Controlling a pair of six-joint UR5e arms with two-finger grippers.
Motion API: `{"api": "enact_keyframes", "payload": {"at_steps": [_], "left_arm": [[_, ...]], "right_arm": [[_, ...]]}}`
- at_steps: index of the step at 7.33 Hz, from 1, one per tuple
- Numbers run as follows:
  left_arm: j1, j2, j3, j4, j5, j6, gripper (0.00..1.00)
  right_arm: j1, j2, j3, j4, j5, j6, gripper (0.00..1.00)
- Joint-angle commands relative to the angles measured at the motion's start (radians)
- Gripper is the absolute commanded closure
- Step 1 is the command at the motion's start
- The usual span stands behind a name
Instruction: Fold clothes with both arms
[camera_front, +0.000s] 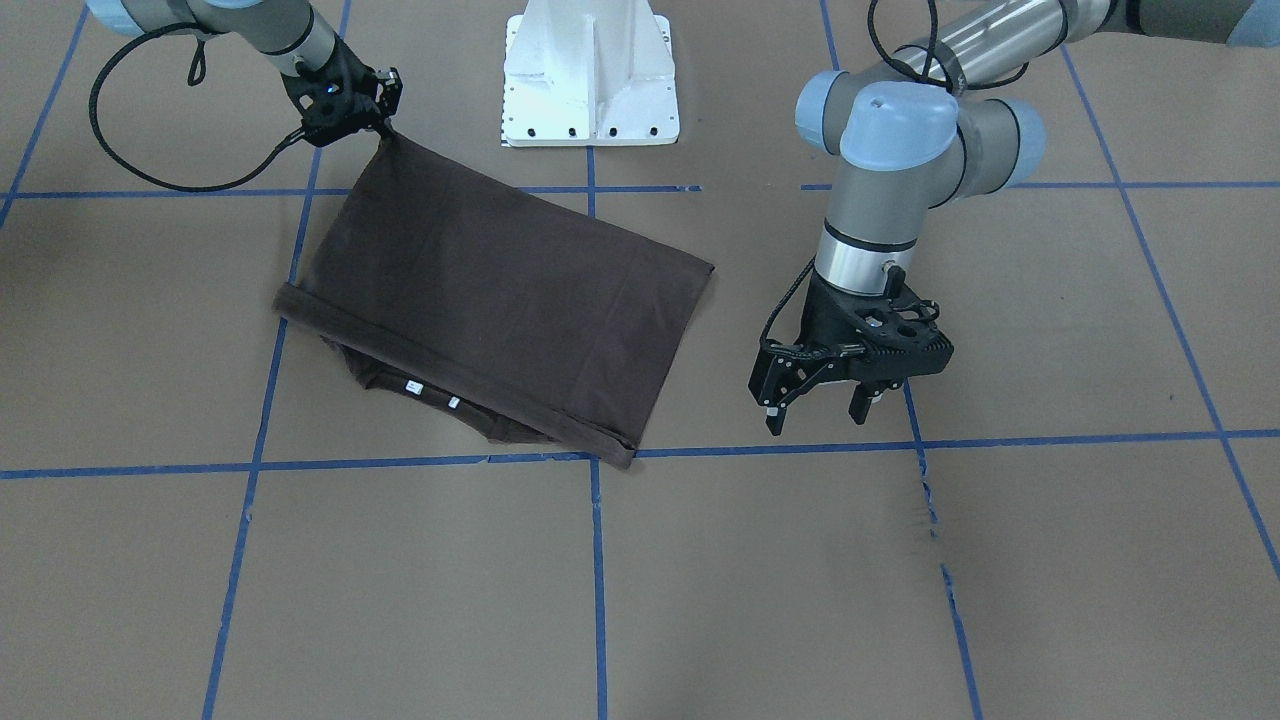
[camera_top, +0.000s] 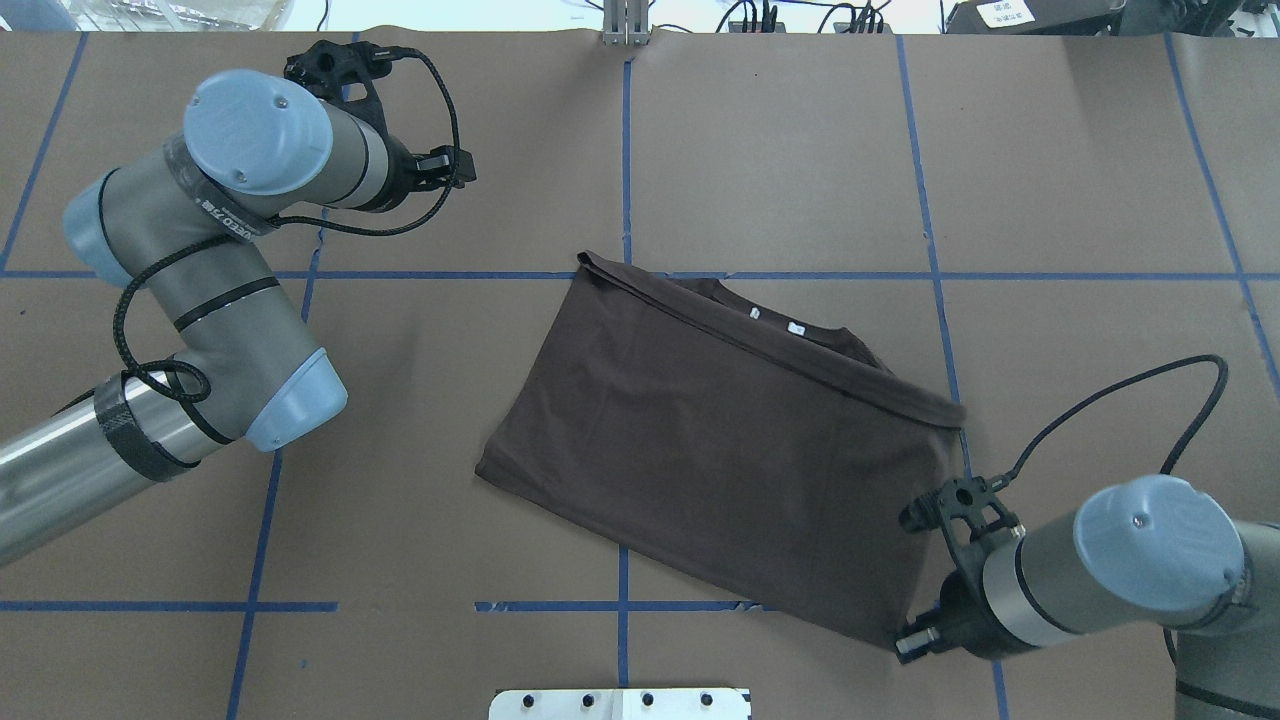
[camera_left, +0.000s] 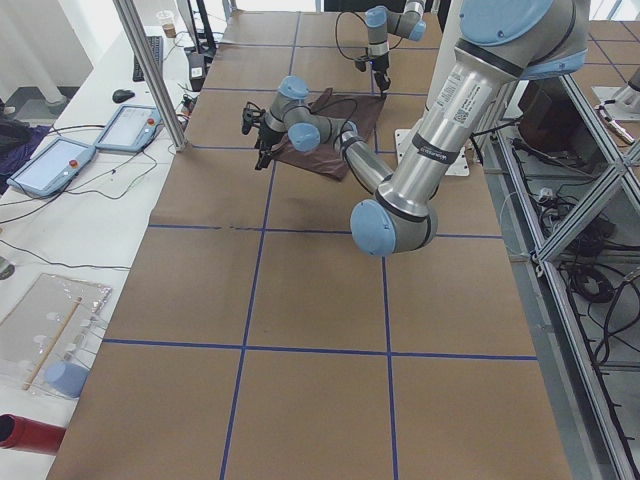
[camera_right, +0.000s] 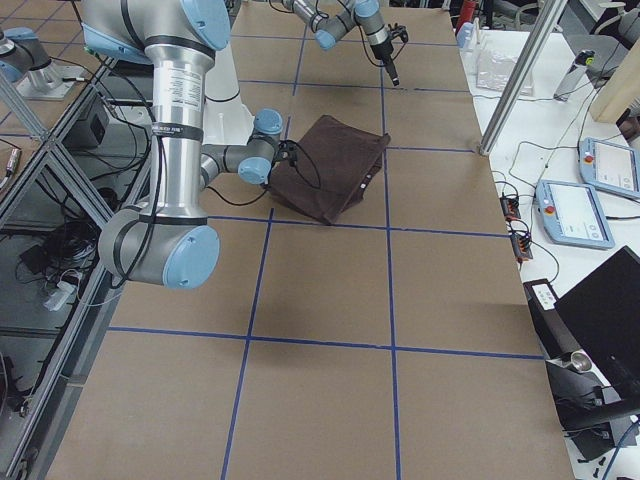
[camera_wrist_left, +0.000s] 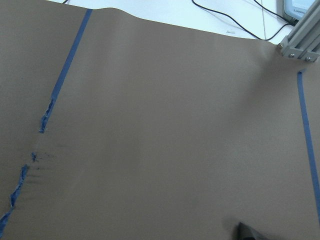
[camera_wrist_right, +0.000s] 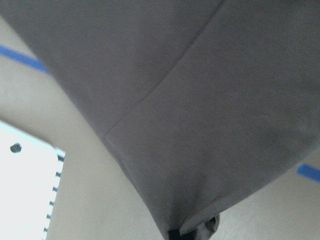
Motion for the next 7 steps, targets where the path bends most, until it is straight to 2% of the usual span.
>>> {"api": "enact_keyframes", "payload": {"at_steps": [1,2,3,4,5,7], "left_arm": [[0.033,0.017,-0.045,0.015,-0.003,0.000,0.00],[0.054,0.017,-0.044,0.043,-0.007,0.000,0.00],[0.059,0.018,-0.047,0.041,-0.091,-0.004,0.00],[0.088,0.033,-0.066,0.040,-0.127,-0.130,0.00],[0.166,0.055,-0.095,0.040,-0.110,-0.335,0.00],[0.249,0.070,-0.100,0.044,-0.099,-0.558,0.00]], "right_arm": [[-0.081,-0.003,0.047,0.005,-0.010,-0.001,0.00],[-0.034,0.067,0.035,0.005,-0.016,-0.002,0.00],[0.021,0.189,0.003,0.009,-0.057,0.008,0.00],[0.112,0.198,-0.017,0.009,-0.045,-0.012,0.00],[0.194,0.201,-0.030,-0.003,-0.030,-0.044,0.00],[0.352,0.260,-0.090,-0.068,-0.002,-0.255,0.00]]}}
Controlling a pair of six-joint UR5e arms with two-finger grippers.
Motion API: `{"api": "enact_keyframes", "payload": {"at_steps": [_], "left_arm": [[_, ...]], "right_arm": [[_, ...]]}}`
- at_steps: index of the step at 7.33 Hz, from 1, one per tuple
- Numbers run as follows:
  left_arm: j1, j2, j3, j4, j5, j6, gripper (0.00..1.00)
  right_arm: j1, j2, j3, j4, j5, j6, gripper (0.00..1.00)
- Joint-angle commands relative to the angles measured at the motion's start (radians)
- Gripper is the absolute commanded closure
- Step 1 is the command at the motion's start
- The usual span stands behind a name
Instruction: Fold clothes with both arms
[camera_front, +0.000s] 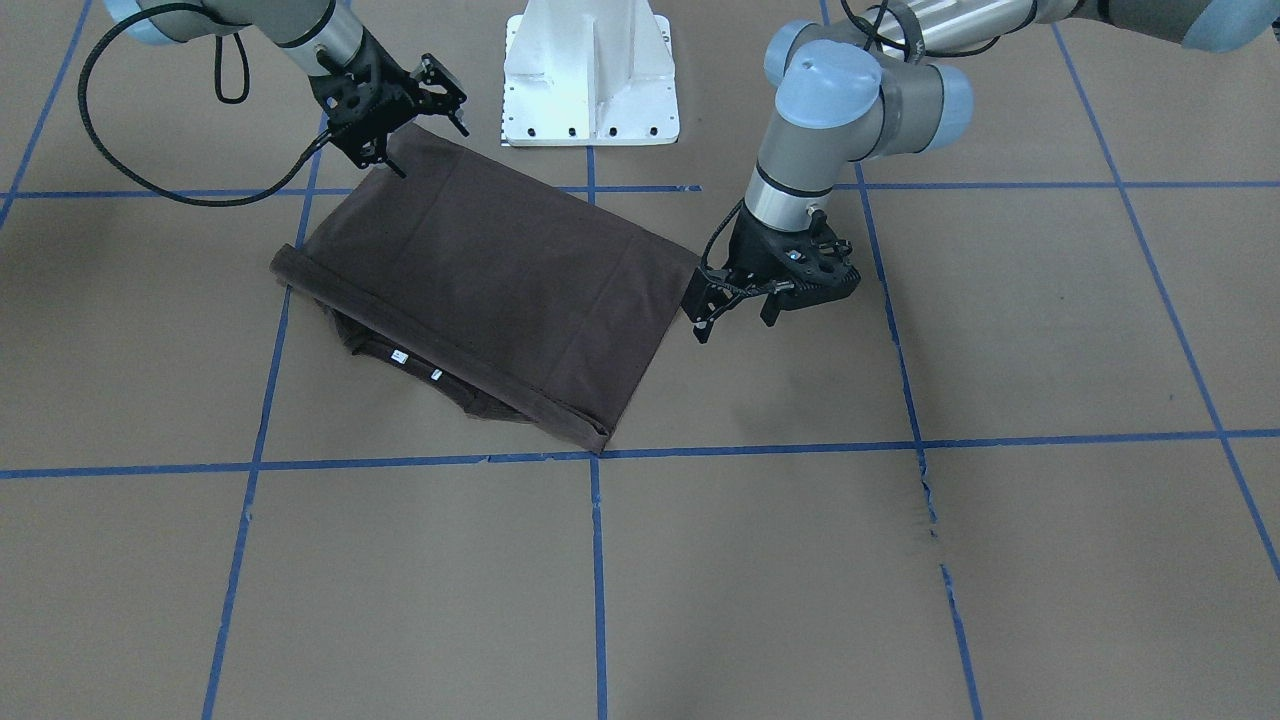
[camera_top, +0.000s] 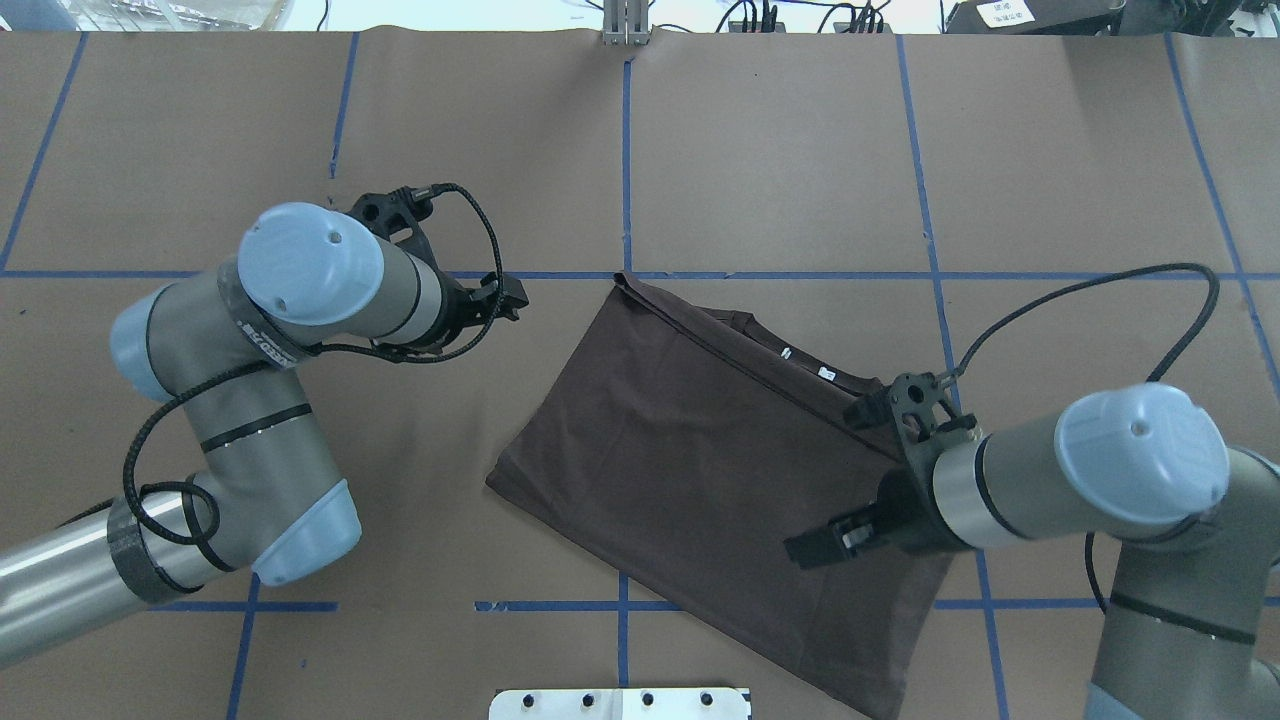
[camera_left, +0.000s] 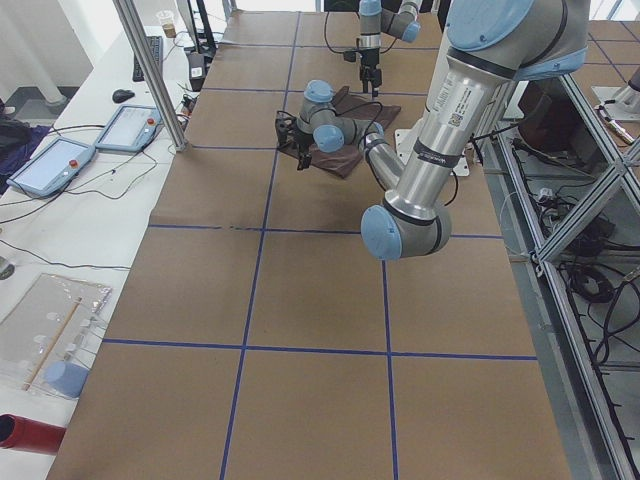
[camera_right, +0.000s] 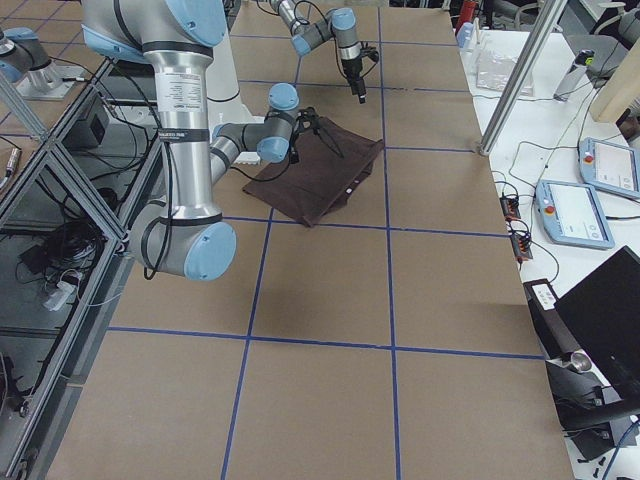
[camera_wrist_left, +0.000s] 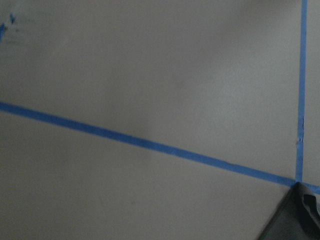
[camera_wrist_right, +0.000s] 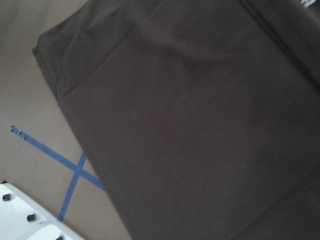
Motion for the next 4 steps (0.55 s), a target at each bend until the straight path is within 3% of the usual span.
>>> {"api": "enact_keyframes", "payload": {"at_steps": [1,2,3,4], "left_arm": [[0.125,0.018,-0.007,0.033,0.063,-0.239,0.00],[0.167,0.012,-0.010,0.078,0.085,-0.278,0.01],[0.189,0.013,-0.037,0.111,0.087,-0.290,0.01],[0.196,0.016,-0.056,0.137,0.087,-0.292,0.01]], "right_arm": [[0.188,0.150,-0.096,-0.160,0.077,-0.223,0.00],[0.278,0.294,-0.177,-0.286,0.184,-0.266,0.00],[0.305,0.361,-0.229,-0.325,0.229,-0.273,0.00],[0.317,0.363,-0.233,-0.327,0.236,-0.273,0.00]]}}
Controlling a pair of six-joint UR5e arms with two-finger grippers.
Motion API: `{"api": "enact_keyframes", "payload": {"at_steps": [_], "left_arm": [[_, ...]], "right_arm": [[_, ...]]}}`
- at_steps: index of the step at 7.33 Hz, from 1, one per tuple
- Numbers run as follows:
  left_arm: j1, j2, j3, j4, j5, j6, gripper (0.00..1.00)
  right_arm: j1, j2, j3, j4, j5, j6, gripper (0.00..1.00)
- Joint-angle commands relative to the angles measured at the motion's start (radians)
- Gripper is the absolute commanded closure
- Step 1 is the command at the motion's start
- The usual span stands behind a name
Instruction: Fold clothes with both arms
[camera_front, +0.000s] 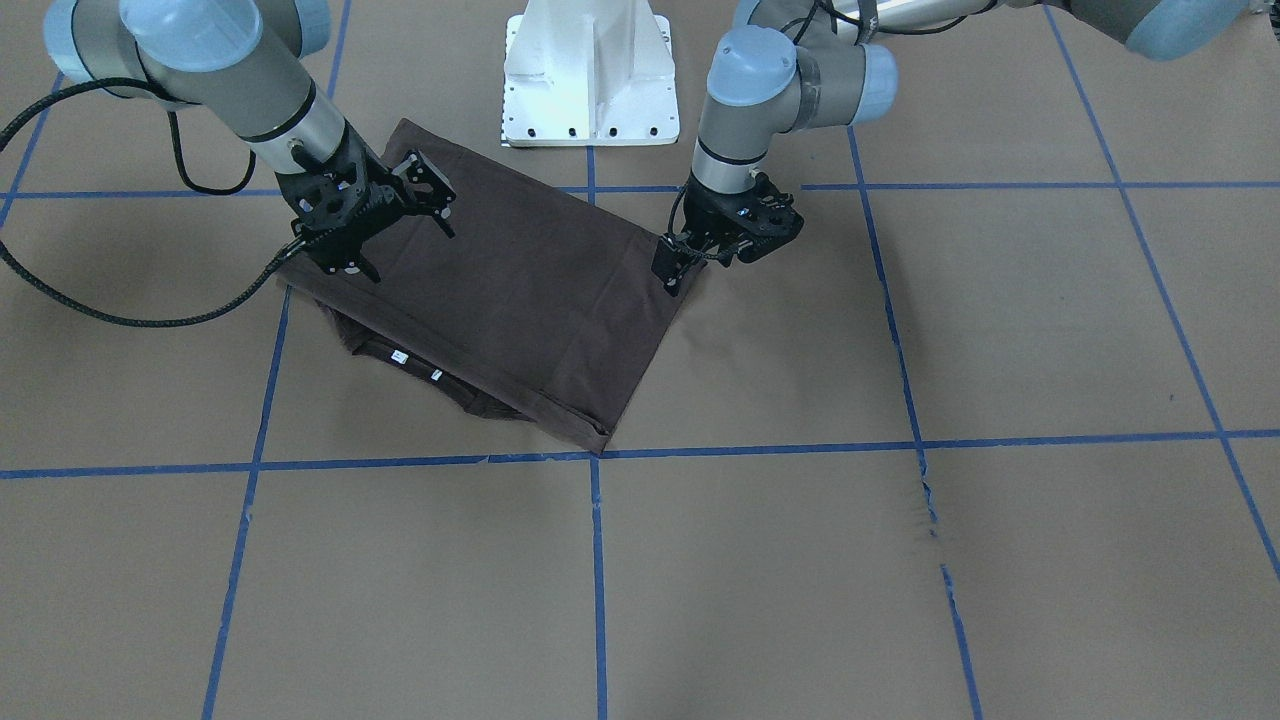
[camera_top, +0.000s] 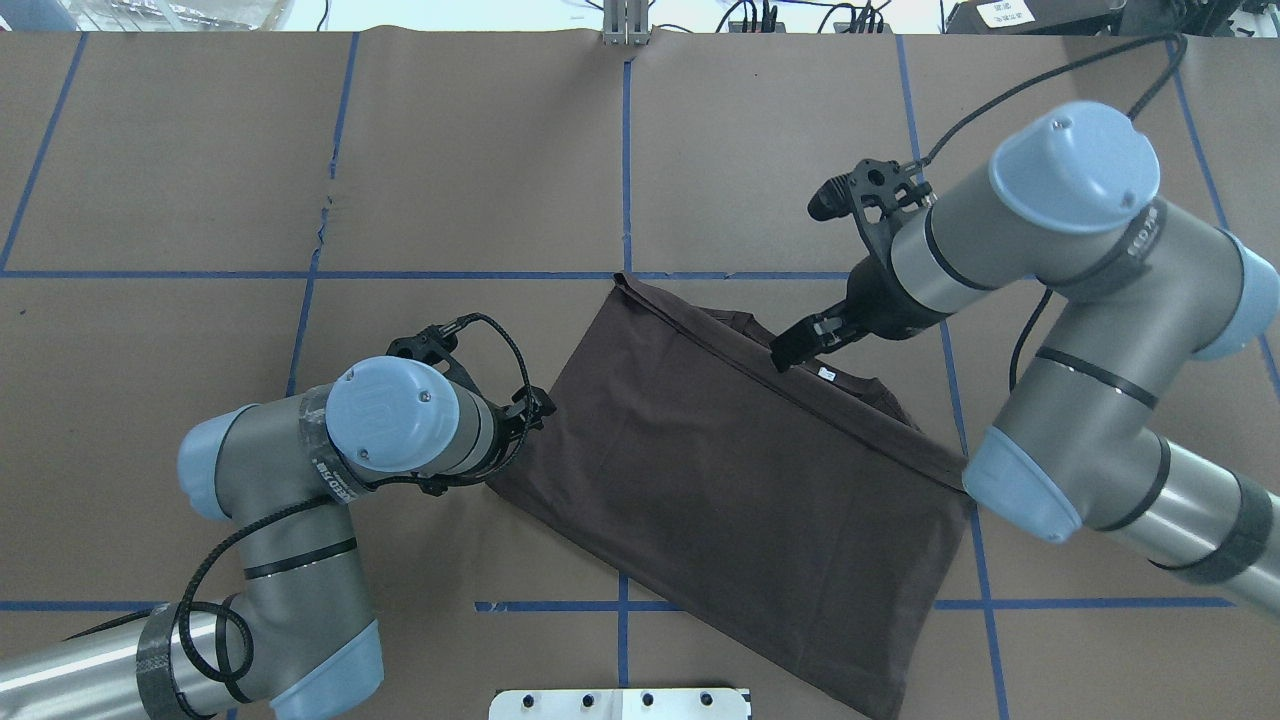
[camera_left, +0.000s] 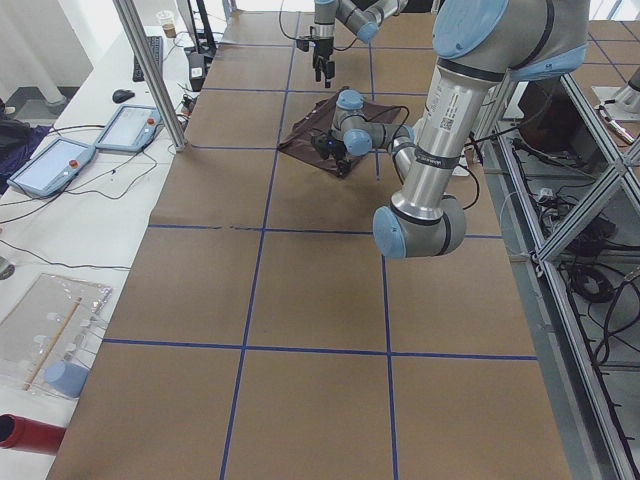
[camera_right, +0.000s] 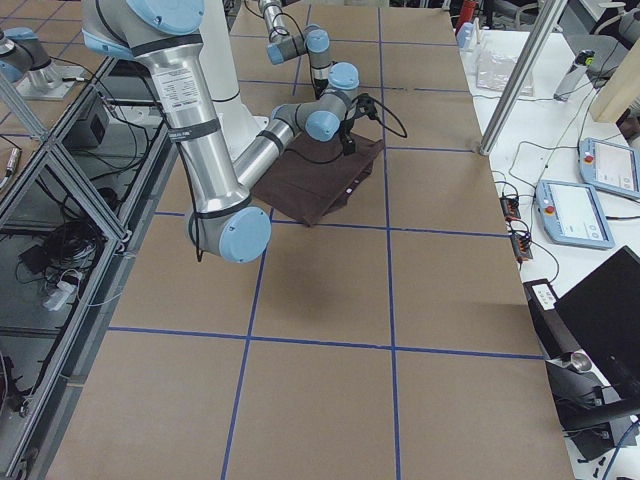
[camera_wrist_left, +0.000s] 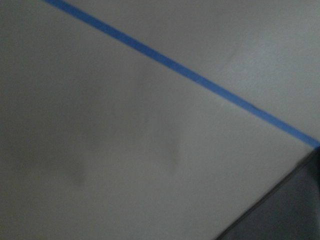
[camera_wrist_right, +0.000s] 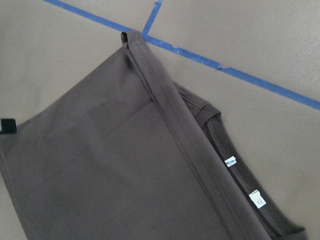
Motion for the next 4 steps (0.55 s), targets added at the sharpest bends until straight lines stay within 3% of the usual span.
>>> {"api": "enact_keyframes", "payload": {"at_steps": [1,3,4], "left_arm": [[0.055,0.008,-0.015,0.036,0.007,-0.018,0.02],[0.066,-0.001,0.000,0.036,0.007,-0.021,0.10],[0.068,-0.002,0.008,0.034,0.008,-0.021,0.19]], "right_arm": [[0.032,0.043,-0.031,-0.033,0.036,-0.011,0.00],[0.034,0.043,-0.031,-0.030,0.050,-0.011,0.00],[0.035,0.043,-0.031,-0.027,0.052,-0.012,0.00]]}}
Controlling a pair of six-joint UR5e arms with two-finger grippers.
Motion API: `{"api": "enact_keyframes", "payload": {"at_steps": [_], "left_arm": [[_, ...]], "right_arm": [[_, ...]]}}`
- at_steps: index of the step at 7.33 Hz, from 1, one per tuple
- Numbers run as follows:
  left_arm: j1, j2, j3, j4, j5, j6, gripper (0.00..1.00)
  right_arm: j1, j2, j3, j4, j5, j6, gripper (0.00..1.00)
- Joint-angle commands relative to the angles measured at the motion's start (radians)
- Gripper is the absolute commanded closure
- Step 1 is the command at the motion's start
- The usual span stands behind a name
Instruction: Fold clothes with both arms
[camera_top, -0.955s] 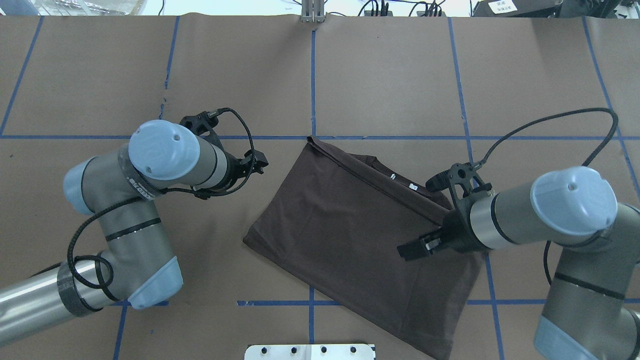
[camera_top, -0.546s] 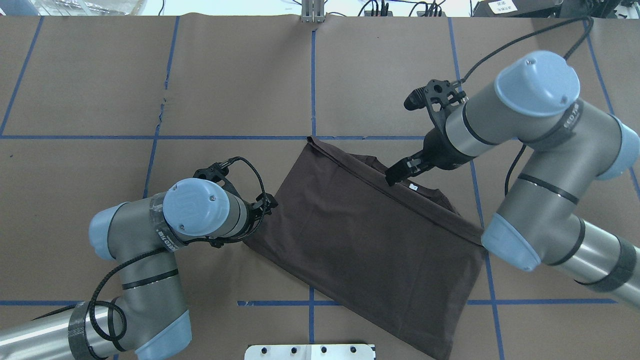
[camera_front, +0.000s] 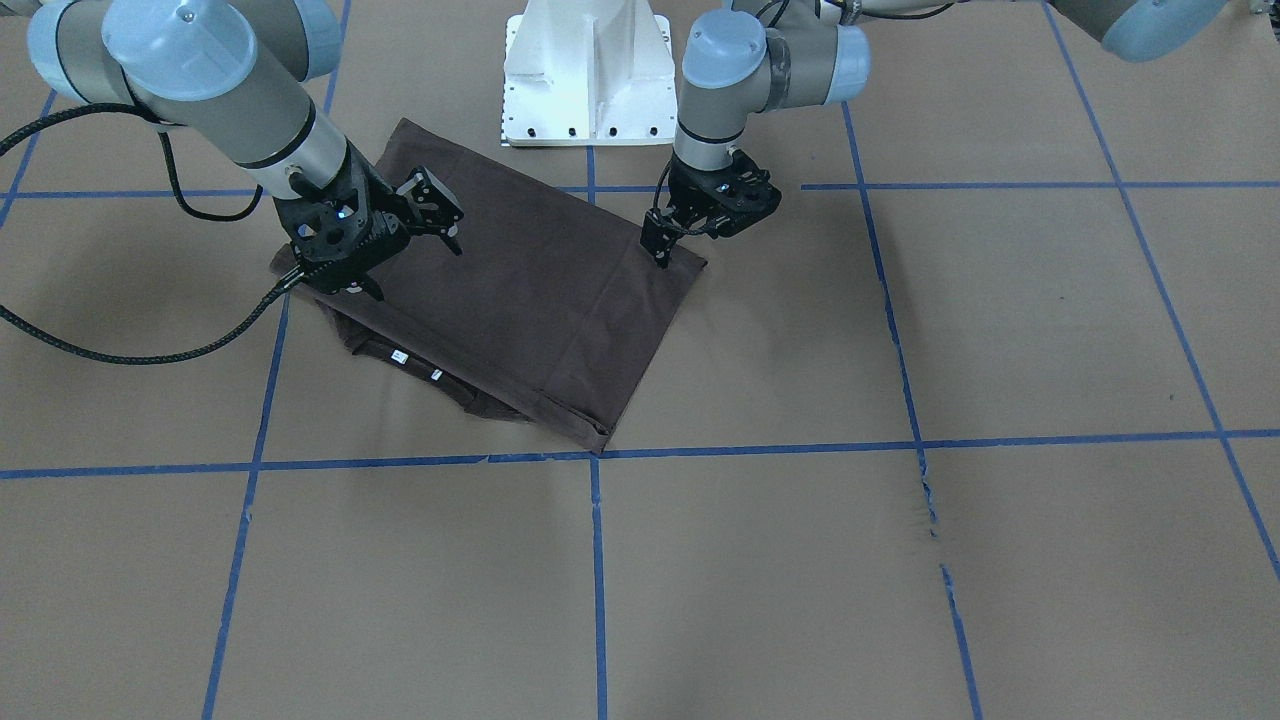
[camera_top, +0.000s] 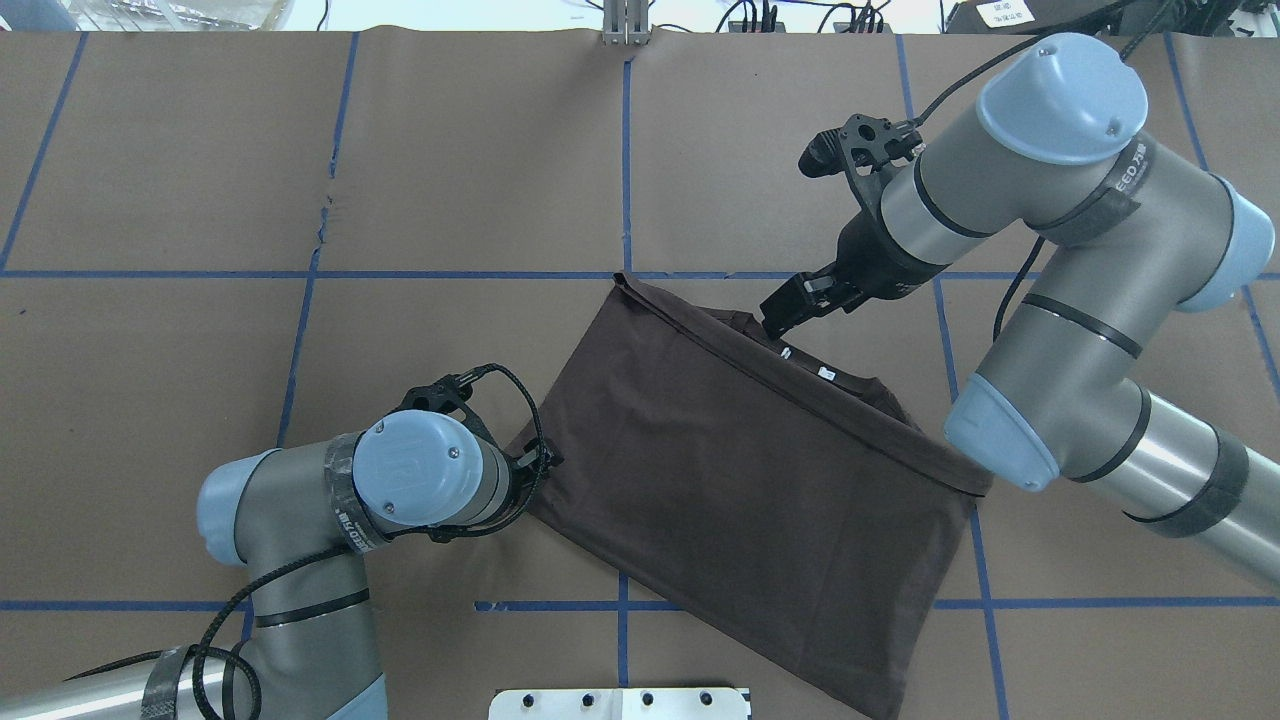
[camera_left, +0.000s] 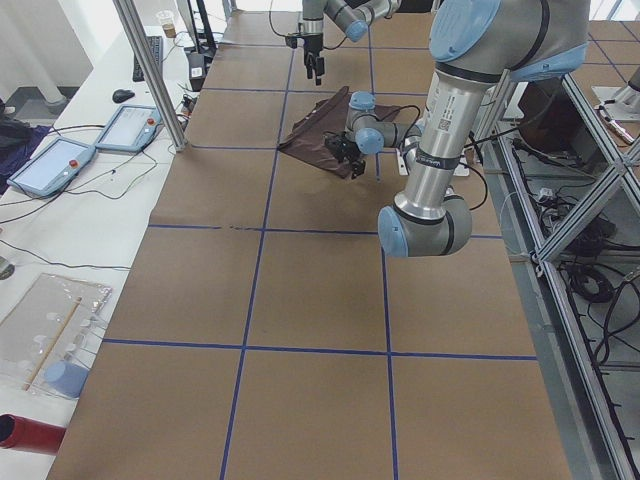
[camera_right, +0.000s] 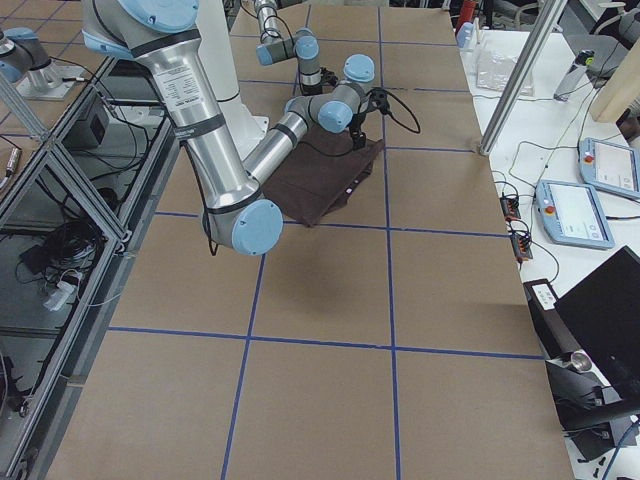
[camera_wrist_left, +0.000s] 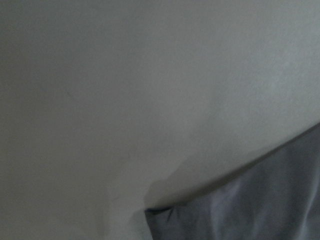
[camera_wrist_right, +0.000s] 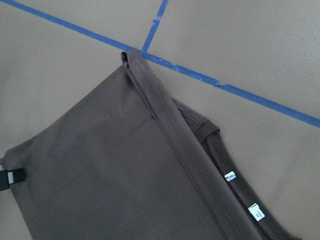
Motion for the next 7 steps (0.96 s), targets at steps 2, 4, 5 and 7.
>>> {"api": "enact_keyframes", "payload": {"at_steps": [2,4,5,7], "left_arm": [[-0.007,-0.004,0.010,-0.001,0.001,-0.001,0.64],[-0.021,-0.004,0.008,-0.001,0.001,0.013,1.00],[-0.027,-0.005,0.010,-0.002,0.001,0.016,1.00],[-0.059,-0.005,0.008,-0.002,0.000,0.019,1.00]], "right_arm": [[0.005,0.001,-0.001,0.006,0.004,-0.016,0.00],[0.006,0.001,-0.001,0.006,0.006,-0.018,0.00],[0.008,0.001,-0.001,0.006,0.004,-0.018,0.00],[0.011,0.001,-0.001,0.006,0.004,-0.017,0.00]]}}
